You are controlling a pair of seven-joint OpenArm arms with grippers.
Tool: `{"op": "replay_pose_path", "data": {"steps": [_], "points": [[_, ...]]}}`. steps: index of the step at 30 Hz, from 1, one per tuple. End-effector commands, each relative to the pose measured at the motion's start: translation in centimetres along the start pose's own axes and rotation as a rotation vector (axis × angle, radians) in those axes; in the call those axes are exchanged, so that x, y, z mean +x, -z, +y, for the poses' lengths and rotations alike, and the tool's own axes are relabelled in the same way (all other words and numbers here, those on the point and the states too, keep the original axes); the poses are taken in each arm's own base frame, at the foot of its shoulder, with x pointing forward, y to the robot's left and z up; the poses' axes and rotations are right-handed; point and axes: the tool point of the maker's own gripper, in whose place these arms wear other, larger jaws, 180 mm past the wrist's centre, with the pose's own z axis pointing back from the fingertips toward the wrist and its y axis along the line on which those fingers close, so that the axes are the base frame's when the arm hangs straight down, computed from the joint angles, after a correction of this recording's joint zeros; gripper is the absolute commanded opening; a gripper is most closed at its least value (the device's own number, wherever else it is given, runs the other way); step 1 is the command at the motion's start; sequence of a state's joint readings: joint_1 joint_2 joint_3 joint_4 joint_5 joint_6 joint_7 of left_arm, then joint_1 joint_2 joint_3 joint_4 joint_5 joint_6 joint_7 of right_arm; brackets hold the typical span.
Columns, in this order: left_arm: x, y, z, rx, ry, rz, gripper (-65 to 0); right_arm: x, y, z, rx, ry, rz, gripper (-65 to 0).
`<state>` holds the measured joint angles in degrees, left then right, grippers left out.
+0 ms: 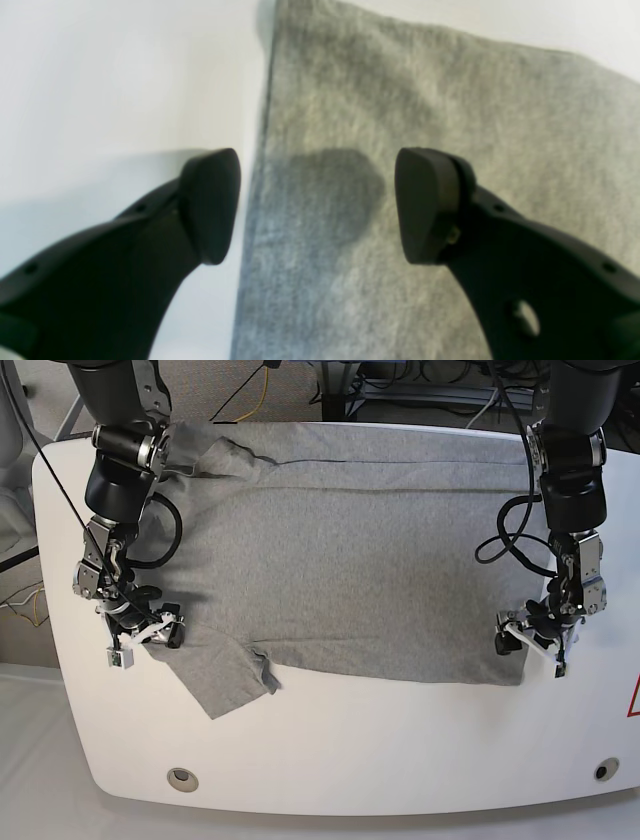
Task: Fold the T-shirt properly
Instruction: 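Lower both open grippers onto the shirt's side edges near the hem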
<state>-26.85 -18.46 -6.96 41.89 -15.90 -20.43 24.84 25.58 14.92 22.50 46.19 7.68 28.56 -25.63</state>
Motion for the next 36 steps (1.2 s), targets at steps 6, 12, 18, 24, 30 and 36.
{"op": "replay_pose_path", "data": {"steps": [6,12,18,24,30,36], "points": [[3.8,-0.4,0.1,0.0,0.003,-0.077,-19.8,2.9,0.0,-0.7,-0.01,0.014,-0.076,-27.7],[3.4,-0.4,0.2,0.001,0.01,-0.068,-19.7,3.8,0.2,-0.5,-0.006,0.0,-0.101,-27.9],[3.3,-0.4,0.3,0.003,0.008,-0.066,-19.7,3.7,0.3,-0.3,0.0,-0.008,-0.091,-28.5],[3.0,-0.1,0.4,0.002,-0.008,-0.06,-19.3,3.7,0.3,-0.3,0.004,-0.005,-0.081,-27.7],[2.8,-0.3,1.0,0.014,-0.002,-0.054,-19.3,3.9,0.2,-0.1,0.012,-0.013,-0.091,-27.9],[2.8,-0.4,0.9,0.01,0.004,-0.053,-19.3,4.4,0.2,0.0,0.015,-0.016,-0.101,-28.0]]}}
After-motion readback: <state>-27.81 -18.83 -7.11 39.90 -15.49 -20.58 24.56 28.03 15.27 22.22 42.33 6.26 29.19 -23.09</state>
